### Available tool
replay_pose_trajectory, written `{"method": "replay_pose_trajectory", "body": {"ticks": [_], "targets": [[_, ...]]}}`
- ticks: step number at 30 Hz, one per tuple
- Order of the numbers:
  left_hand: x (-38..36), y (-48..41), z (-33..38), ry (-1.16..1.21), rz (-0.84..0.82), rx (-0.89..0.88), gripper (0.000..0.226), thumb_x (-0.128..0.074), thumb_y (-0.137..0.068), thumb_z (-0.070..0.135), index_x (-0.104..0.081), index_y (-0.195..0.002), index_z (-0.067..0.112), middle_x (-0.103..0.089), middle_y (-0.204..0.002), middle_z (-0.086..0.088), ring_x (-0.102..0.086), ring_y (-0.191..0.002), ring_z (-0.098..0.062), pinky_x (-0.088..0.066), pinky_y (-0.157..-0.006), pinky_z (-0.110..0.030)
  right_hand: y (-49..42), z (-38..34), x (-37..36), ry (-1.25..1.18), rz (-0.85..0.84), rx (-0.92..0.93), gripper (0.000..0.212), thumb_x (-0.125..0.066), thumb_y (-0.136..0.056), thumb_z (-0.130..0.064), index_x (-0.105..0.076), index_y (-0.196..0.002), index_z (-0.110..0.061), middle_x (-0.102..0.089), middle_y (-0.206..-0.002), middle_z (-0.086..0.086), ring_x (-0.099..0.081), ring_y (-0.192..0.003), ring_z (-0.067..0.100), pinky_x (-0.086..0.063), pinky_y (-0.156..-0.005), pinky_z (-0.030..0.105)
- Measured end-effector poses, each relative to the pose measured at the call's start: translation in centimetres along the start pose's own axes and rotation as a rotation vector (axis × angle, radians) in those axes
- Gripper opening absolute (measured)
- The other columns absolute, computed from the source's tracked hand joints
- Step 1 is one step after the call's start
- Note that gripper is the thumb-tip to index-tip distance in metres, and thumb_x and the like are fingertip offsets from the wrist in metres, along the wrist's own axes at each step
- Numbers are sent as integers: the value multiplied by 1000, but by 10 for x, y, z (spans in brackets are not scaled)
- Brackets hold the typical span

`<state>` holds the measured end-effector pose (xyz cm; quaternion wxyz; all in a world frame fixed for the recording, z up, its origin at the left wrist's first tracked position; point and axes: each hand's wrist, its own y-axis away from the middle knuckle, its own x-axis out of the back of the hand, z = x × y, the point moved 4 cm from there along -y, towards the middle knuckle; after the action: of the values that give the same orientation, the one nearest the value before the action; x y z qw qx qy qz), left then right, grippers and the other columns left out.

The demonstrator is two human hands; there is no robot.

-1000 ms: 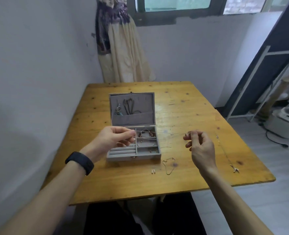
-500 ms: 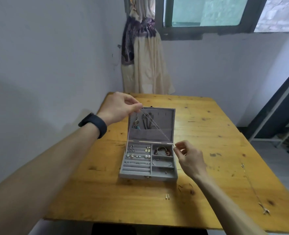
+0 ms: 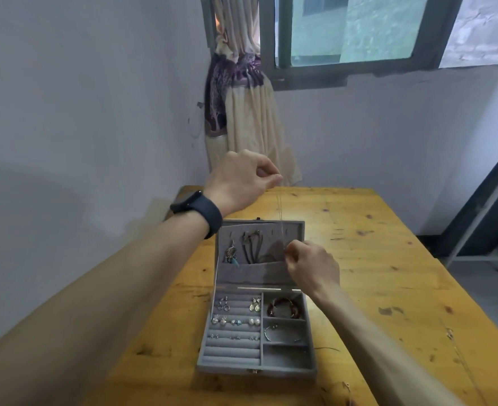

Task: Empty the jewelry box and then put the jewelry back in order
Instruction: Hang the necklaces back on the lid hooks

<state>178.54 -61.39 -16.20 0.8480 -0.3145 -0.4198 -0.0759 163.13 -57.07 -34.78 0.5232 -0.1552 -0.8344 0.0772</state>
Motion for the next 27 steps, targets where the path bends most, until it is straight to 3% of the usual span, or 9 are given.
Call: {"method": "replay_pose_trajectory", "body": {"ticks": [6,13,17,23,27], "targets": [[-29,-2,-11,15,-65,32,11,-73,-87,42,-76,-91,32,-72,-81,18,-66,-74,2,-61,-71,-34,-2,-2,-8,171,-113,98,28,-44,-99,-42,-68,-106,-30,-62,-104,0,-64,-87,29,-39,-63,31],[-40,-3,-12,-24,-82,36,13,-71,-86,48,-75,-89,36,-71,-84,20,-66,-84,0,-59,-78,-34,0,1,-9,177,-191,173,27,-47,-96,-43,-57,-117,-30,-52,-115,-1,-63,-88,30,-50,-69,36],[-41,-4,-11,-60,-86,29,14,-69,-87,48,-75,-91,36,-70,-84,21,-66,-85,0,-59,-78,-34,4,3,-12,117,-194,202,20,-48,-96,-38,-47,-112,-26,-58,-111,-2,-61,-84,27,-52,-69,39],[-35,-3,-11,-91,-94,30,16,-69,-88,47,-75,-94,33,-71,-86,18,-66,-81,-3,-60,-75,-35,5,5,-15,138,-289,173,37,-51,-91,-41,-53,-126,-28,-50,-120,-1,-61,-97,27,-54,-79,41],[-41,2,-16,-114,-234,81,15,-72,-87,43,-78,-92,30,-71,-88,16,-67,-84,-4,-59,-80,-35,2,2,-11,106,-263,187,34,-53,-88,-42,-51,-117,-24,-55,-115,-2,-61,-98,26,-53,-78,40]]}}
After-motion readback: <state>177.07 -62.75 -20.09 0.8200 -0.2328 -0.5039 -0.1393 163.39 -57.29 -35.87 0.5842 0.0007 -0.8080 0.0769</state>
